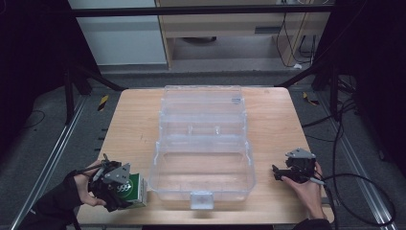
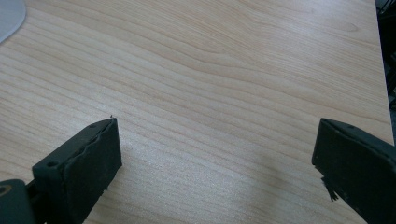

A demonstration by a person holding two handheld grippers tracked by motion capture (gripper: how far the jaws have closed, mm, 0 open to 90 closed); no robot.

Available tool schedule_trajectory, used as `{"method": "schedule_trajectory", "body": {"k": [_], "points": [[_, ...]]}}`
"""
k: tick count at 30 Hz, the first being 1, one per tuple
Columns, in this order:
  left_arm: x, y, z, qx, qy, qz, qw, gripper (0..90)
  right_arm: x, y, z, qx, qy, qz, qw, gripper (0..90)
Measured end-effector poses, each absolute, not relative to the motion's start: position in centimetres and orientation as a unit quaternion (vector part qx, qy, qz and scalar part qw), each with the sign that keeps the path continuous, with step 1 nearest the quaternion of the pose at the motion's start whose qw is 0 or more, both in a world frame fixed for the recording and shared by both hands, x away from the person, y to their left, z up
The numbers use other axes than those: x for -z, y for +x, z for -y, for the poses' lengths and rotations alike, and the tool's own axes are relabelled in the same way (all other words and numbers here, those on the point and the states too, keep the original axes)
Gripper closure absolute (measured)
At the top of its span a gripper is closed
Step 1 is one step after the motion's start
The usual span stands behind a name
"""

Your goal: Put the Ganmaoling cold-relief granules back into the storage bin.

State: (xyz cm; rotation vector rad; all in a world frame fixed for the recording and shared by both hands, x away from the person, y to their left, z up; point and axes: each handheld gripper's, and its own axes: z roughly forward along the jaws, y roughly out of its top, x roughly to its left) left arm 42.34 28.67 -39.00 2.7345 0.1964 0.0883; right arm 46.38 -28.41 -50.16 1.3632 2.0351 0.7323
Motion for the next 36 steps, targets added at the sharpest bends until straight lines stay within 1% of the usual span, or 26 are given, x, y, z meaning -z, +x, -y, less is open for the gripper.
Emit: {"method": "schedule_trajectory", "body": {"k": [20, 36], "points": [[32.2, 42.5, -28.7, -0.075, 0.972, -0.065, 0.212, 14.7, 50.2, 46.4, 28.4, -0.27, 0.509, -0.765, 0.289, 1.6], [30.8, 43.9, -26.4, -0.078, 0.972, -0.056, 0.215, 14.8, 50.3, 46.4, 28.4, -0.268, 0.508, -0.766, 0.288, 1.5]]}}
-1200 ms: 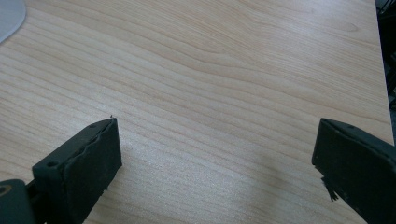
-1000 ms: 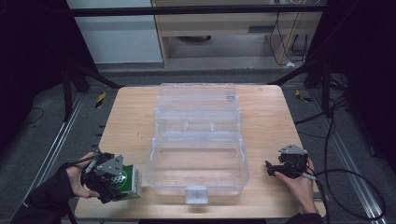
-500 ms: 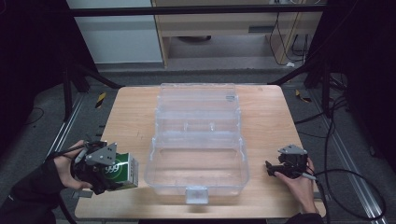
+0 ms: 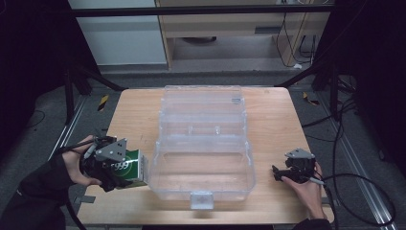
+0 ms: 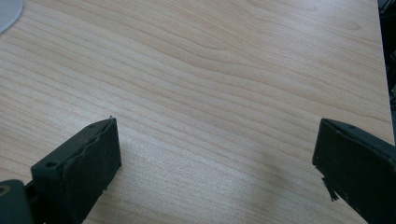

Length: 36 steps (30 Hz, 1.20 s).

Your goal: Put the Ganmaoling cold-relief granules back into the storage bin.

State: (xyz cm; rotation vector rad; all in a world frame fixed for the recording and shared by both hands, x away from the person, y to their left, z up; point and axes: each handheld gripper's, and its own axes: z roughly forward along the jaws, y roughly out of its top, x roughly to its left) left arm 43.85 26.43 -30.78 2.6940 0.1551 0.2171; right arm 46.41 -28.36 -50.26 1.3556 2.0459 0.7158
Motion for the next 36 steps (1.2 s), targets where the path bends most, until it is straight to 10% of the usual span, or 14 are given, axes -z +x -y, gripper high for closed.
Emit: {"method": "schedule_trajectory", "body": {"k": [36], "points": [[30.8, 46.3, -19.4, -0.072, 0.974, -0.012, 0.214, 15.1, 50.3, 46.4, 28.3, -0.265, 0.506, -0.77, 0.284, 1.5]]}}
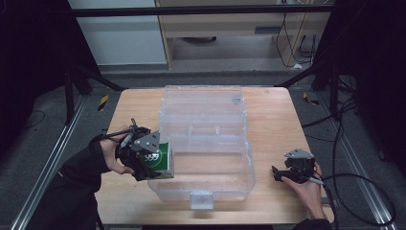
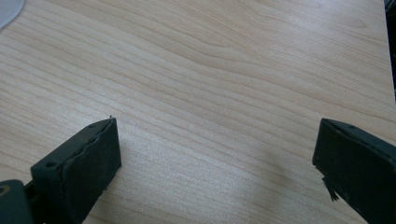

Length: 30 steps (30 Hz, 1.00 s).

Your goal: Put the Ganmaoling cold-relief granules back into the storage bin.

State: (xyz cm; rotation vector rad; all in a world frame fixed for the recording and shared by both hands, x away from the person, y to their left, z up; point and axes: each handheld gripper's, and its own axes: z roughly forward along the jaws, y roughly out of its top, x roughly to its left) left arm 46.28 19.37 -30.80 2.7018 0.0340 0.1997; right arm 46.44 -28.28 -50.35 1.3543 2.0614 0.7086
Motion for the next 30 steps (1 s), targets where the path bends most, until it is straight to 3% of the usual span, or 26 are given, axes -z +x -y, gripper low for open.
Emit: {"method": "schedule_trajectory", "body": {"k": [30], "points": [[34.5, 47.6, -16.8, -0.047, 0.98, -0.006, 0.195, 15.1, 50.4, 46.4, 28.3, -0.267, 0.505, -0.771, 0.282, 1.5]]}}
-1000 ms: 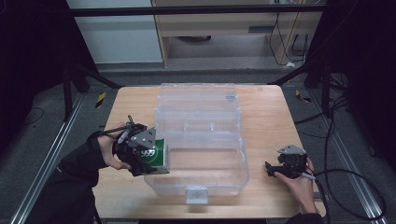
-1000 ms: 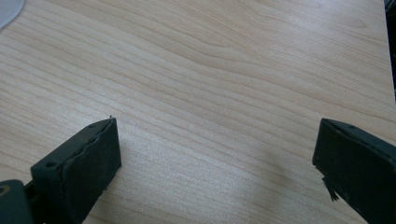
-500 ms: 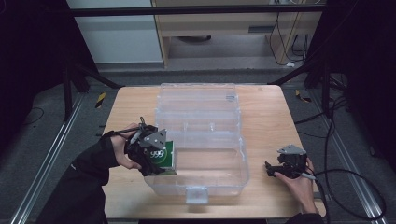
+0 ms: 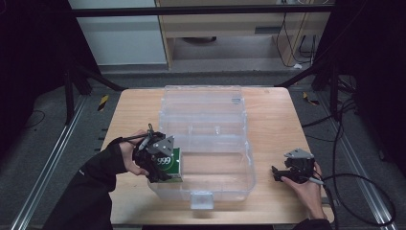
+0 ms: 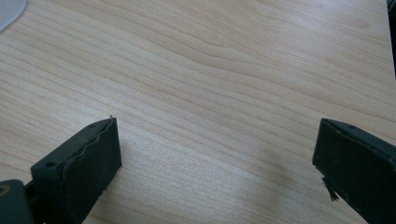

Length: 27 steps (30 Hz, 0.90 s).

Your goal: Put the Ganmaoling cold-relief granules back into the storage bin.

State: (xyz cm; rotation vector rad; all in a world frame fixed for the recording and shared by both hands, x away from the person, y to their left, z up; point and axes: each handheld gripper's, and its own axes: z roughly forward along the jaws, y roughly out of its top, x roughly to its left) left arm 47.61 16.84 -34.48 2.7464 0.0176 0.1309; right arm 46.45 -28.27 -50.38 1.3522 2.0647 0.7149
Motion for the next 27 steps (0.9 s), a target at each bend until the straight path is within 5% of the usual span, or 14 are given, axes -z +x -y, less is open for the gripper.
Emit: {"method": "schedule_trajectory", "body": {"k": [27], "points": [[38.3, 48.2, -16.7, -0.023, 0.983, -0.019, 0.179, 14.9, 50.4, 46.4, 28.3, -0.268, 0.504, -0.771, 0.282, 1.5]]}}
